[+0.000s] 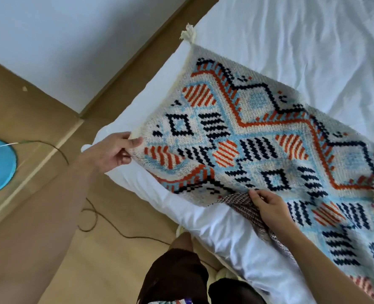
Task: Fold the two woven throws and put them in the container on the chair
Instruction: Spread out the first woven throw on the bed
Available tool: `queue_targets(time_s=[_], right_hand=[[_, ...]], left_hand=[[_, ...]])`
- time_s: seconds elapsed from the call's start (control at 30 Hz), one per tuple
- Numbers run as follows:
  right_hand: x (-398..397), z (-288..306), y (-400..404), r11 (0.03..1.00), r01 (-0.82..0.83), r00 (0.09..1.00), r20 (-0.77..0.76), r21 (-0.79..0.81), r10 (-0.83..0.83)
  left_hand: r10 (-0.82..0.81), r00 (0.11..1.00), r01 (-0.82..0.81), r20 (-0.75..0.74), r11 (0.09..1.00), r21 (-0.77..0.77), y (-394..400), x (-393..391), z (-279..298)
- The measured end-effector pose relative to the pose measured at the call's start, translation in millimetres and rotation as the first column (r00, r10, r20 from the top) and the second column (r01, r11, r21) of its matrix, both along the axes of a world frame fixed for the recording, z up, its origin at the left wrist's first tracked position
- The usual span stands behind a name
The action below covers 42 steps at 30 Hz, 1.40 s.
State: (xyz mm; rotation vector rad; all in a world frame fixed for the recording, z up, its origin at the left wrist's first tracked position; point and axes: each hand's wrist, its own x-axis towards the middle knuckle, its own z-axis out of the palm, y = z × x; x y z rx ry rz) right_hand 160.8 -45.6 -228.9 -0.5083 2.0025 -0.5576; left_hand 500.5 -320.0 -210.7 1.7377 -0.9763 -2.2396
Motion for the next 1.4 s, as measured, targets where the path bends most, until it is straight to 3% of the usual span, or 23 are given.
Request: queue_targets(time_s=[0.1,0.17,0.27,0.33,0.43,0.67,0.73,0.87,1.07,1.2,1.27,1.4], right_hand=[[1,1,1,0.998,-0.036,0.999,-0.015,-0.043,0.035],[0,0,3,0.997,-0.051,0.998,-0.028,-0.053,0.05],[0,5,7,0.996,-0.04,0.999,-0.031,-0.074,0.037],[-1,6,10,0.998,-0.02,0.999,-0.028,-0.067,0.018],[0,8,13,0.998,-0.023,1.0,-0.006,-0.051,0.023],[3,10,15,0.999,-0.012,1.0,0.005,-0.052,0.013],[5,12,14,0.998,-0.024,1.0,-0.009,-0.054,0.024],[5,14,14,0.998,-0.039,0.999,-0.023,-0.054,0.037],[7,16,13,0.998,-0.031,0.999,-0.043,-0.047,0.029],[7,16,11,0.998,-0.054,0.997,-0.063,-0.04,0.051],[5,17,10,0.998,-0.061,0.996,-0.066,-0.024,0.059],[3,19,8,0.996,-0.087,0.994,-0.074,-0.035,0.084]], left_hand=[[-0.297,0.939,0.307,0.177,0.951,-0.033,11,12,3],[-0.192,0.97,0.202,0.151,0.978,-0.049,18,17,1],[0.113,0.992,-0.115,-0.049,0.993,-0.037,29,18,-5],[0.186,0.982,-0.189,-0.036,0.979,-0.076,38,7,-4],[0.1,0.992,-0.092,0.071,0.99,-0.107,45,-5,-2],[-0.348,0.935,0.342,0.07,0.935,0.093,49,24,-1],[-0.272,0.96,0.271,0.063,0.962,0.02,53,32,-4],[0.067,0.997,-0.068,-0.047,0.997,-0.029,58,39,-9],[-0.158,0.984,0.167,-0.082,0.979,0.115,65,43,-2],[-0.389,0.918,0.373,0.077,0.913,0.167,70,46,1],[-0.38,0.915,0.354,0.133,0.917,0.183,72,52,0],[-0.121,0.985,0.103,0.123,0.984,0.146,78,63,-3]])
